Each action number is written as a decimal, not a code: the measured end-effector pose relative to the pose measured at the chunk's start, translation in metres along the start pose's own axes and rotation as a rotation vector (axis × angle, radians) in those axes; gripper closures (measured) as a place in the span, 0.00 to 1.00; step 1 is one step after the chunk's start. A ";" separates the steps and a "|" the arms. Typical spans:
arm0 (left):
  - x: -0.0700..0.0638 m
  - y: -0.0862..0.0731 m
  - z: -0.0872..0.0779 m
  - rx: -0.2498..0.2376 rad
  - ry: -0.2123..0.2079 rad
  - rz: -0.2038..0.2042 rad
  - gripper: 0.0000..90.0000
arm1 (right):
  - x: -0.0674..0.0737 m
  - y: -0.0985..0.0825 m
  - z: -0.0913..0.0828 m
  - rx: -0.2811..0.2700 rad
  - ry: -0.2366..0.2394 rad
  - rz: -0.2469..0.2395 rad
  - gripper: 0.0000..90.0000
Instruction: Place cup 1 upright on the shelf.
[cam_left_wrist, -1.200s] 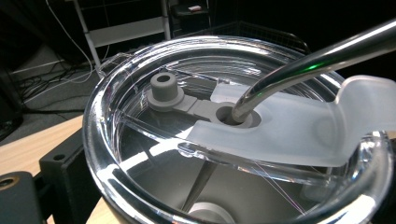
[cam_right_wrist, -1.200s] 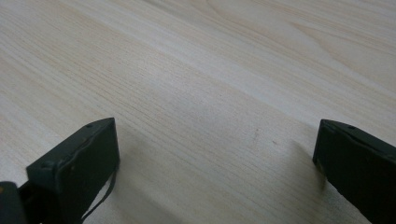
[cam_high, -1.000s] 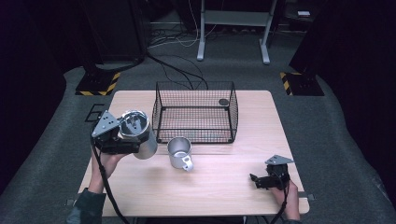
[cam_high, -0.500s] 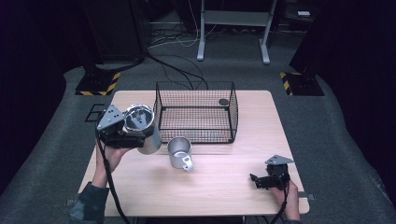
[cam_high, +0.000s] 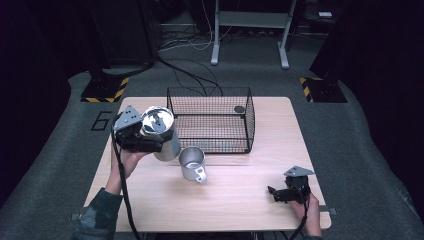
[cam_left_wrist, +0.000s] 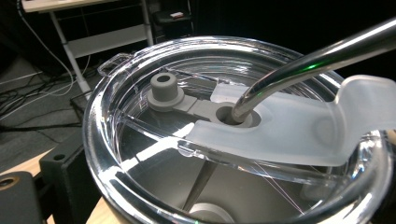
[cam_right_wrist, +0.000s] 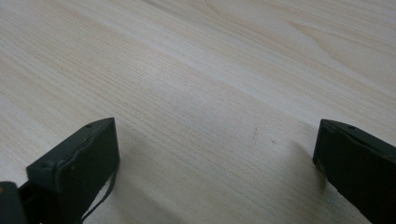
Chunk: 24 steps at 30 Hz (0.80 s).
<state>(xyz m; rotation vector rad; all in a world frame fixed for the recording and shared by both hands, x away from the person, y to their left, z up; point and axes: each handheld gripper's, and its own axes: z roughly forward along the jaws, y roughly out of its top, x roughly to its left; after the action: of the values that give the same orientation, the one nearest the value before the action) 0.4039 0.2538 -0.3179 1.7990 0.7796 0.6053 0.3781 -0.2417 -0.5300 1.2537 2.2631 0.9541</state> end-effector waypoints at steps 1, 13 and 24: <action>0.000 0.001 0.001 -0.005 -0.002 -0.004 0.04 | 0.000 0.000 0.000 0.000 -0.001 -0.001 0.00; 0.002 0.015 0.020 -0.013 -0.044 -0.019 0.04 | 0.000 0.000 0.000 0.000 0.001 0.002 0.00; 0.006 0.028 0.042 -0.014 -0.047 -0.035 0.04 | 0.000 0.000 0.000 0.003 0.000 0.003 0.00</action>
<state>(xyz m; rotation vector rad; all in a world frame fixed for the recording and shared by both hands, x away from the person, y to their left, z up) 0.4443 0.2259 -0.3054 1.7767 0.7718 0.5427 0.3783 -0.2414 -0.5300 1.2582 2.2644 0.9521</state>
